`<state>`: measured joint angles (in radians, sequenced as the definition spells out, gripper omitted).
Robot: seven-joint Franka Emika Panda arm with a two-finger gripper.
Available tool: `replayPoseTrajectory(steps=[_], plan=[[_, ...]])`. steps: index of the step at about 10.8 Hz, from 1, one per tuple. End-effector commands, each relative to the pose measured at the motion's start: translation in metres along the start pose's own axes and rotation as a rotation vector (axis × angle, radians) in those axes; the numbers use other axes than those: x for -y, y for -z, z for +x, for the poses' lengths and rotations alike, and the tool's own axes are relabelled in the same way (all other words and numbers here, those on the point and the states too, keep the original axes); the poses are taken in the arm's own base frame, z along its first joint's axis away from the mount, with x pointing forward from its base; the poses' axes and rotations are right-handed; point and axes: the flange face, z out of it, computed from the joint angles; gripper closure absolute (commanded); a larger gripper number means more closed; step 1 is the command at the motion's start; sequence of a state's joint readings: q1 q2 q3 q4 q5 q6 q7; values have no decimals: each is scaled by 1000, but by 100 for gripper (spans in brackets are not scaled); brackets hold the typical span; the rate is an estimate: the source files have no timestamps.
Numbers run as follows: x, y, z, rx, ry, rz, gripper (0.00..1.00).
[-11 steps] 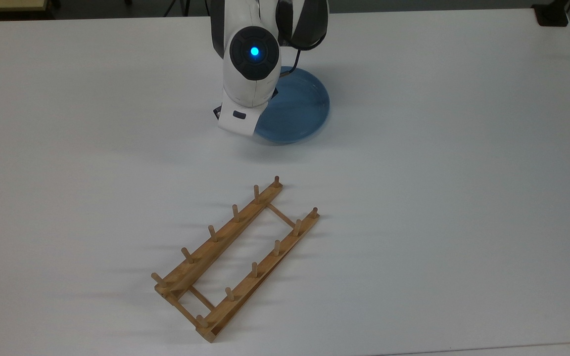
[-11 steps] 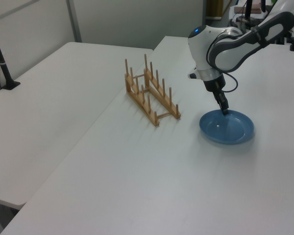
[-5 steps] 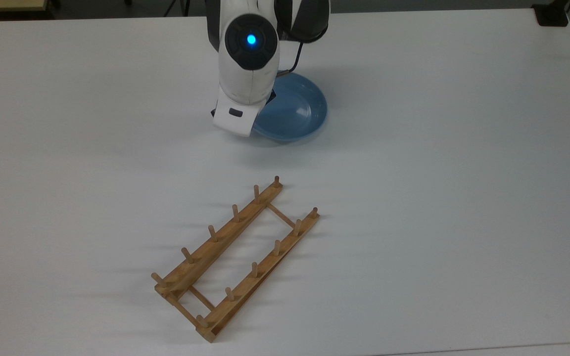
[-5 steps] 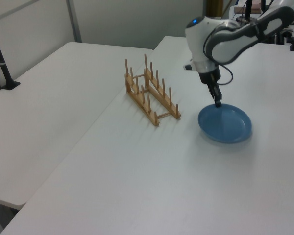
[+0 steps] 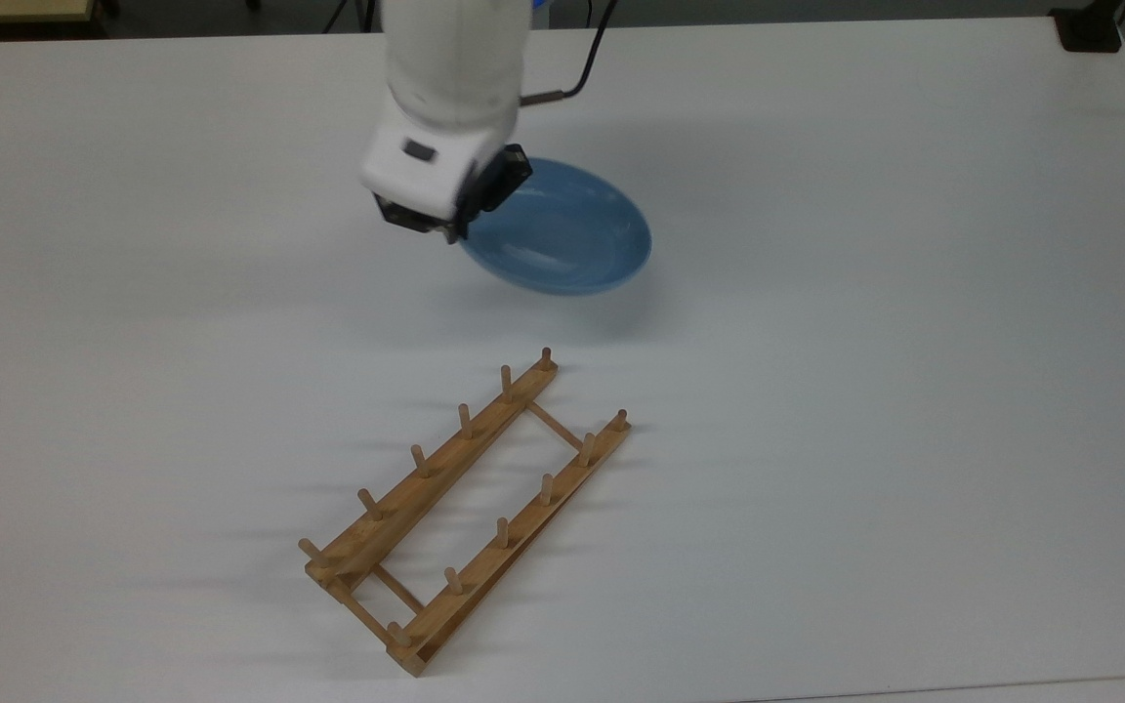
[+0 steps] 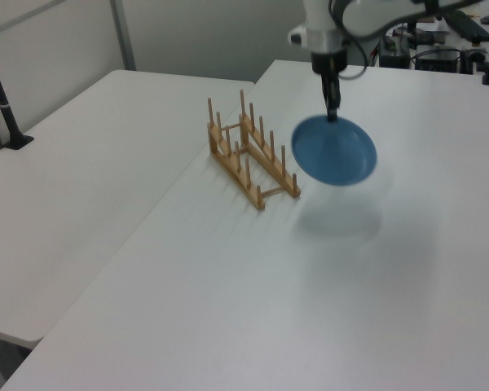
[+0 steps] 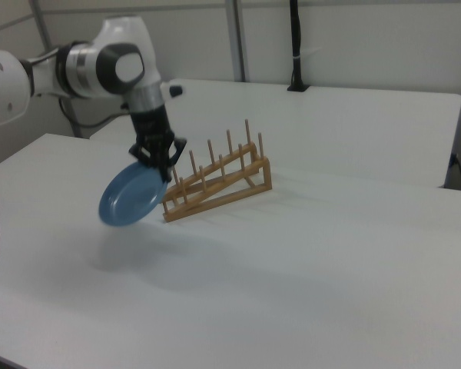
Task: Place plate in plate rack
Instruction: 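Lift the plate on edge and carry it over the wooden rack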
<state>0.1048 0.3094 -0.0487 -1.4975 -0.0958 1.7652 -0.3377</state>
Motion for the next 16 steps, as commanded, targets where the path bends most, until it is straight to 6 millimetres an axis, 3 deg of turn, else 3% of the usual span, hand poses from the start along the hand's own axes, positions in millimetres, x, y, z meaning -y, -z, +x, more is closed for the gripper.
replayPoseTrajectory(steps=[1,4,7,10,14,16], plan=[[-46,59,-6,-139,-199,-43,100],[-62,92,11,-424,-411,-100,100],[-63,100,23,-560,-478,-179,100],[-46,85,38,-643,-490,-290,100],[-15,44,61,-636,-451,-380,100],[-16,33,64,-637,-466,-416,100]])
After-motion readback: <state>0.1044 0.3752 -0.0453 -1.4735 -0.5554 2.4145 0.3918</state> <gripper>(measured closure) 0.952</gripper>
